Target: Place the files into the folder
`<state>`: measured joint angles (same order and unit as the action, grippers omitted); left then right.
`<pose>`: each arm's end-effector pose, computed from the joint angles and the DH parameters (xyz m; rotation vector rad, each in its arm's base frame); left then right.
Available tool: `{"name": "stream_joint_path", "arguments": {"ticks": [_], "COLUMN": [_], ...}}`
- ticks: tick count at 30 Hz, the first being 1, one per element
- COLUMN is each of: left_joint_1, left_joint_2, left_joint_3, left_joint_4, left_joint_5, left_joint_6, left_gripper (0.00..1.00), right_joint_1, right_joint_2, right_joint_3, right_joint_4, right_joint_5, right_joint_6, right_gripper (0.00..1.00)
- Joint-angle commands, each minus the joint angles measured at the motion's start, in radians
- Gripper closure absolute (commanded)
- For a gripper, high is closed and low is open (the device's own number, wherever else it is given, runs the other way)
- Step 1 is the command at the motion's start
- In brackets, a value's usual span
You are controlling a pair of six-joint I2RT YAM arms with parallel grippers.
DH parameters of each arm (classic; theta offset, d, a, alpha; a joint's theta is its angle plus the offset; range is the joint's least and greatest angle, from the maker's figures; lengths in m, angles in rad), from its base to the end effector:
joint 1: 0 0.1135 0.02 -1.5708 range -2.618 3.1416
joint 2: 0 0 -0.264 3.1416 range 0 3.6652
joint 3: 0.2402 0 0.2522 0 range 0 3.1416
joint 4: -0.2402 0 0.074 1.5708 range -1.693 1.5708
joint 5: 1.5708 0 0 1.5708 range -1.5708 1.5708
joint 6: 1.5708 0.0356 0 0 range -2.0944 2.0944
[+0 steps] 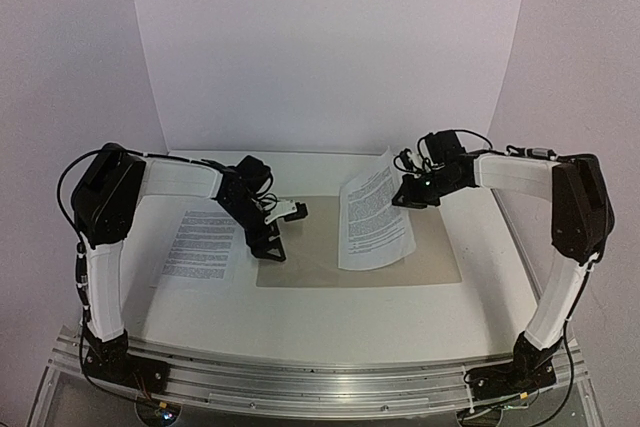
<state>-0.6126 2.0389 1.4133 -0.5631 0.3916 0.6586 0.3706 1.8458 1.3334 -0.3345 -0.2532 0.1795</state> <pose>0.3298 -0.2484 0.1551 1.6898 2.1157 -0.5245 0.3756 0.1555 0.2185 -0.3520 2.4328 0.5532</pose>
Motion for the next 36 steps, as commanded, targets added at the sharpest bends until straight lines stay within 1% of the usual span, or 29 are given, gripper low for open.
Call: {"name": "stream_joint_path", "arguments": {"ticks": [1,6,12,17,20,24,27,29,33,36], "left_joint_1": [-0.034,-0.082,-0.087,-0.088,-0.087,-0.087,-0.084,-0.072,-0.039,-0.012], "left_joint_2": [0.047,0.112,0.107,0.107,0.091,0.054,0.047,0.041,0.003,-0.034], "left_joint_3": [0.095,0.185,0.144,0.158,0.137,0.087,0.079,0.075,0.057,0.039], "left_joint_4": [0.017,-0.011,0.002,-0.010,-0.014,-0.006,-0.010,-0.012,-0.019,-0.036], "left_joint_5": [0.083,0.119,0.104,0.085,0.061,0.039,0.017,0.014,-0.002,-0.013], "left_joint_6": [0.051,0.050,0.034,0.001,0.019,0.054,0.043,0.031,0.028,0.050], "left_gripper": [0.12,0.11,0.11,0.11,0.11,0.11,0.11,0.11,0.14,0.19], "right_joint_1": [-0.003,-0.002,-0.001,-0.002,-0.001,-0.002,-0.001,-0.001,0.001,0.001], "right_joint_2": [-0.081,-0.069,-0.057,-0.044,-0.049,-0.064,-0.051,-0.035,-0.025,-0.010], "right_joint_3": [0.009,-0.024,-0.092,-0.130,-0.145,-0.130,-0.127,-0.161,-0.250,-0.254], "right_joint_4": [-0.009,0.004,0.103,0.173,0.198,0.203,0.216,0.261,0.369,0.380], "right_joint_5": [0.007,-0.032,-0.128,-0.177,-0.174,-0.125,-0.172,-0.202,-0.242,-0.267], "right_joint_6": [-0.030,-0.017,0.039,0.095,0.117,0.115,0.137,0.182,0.246,0.243], "right_gripper": [1.00,1.00,1.00,1.00,1.00,1.00,1.00,1.00,1.00,1.00]}}
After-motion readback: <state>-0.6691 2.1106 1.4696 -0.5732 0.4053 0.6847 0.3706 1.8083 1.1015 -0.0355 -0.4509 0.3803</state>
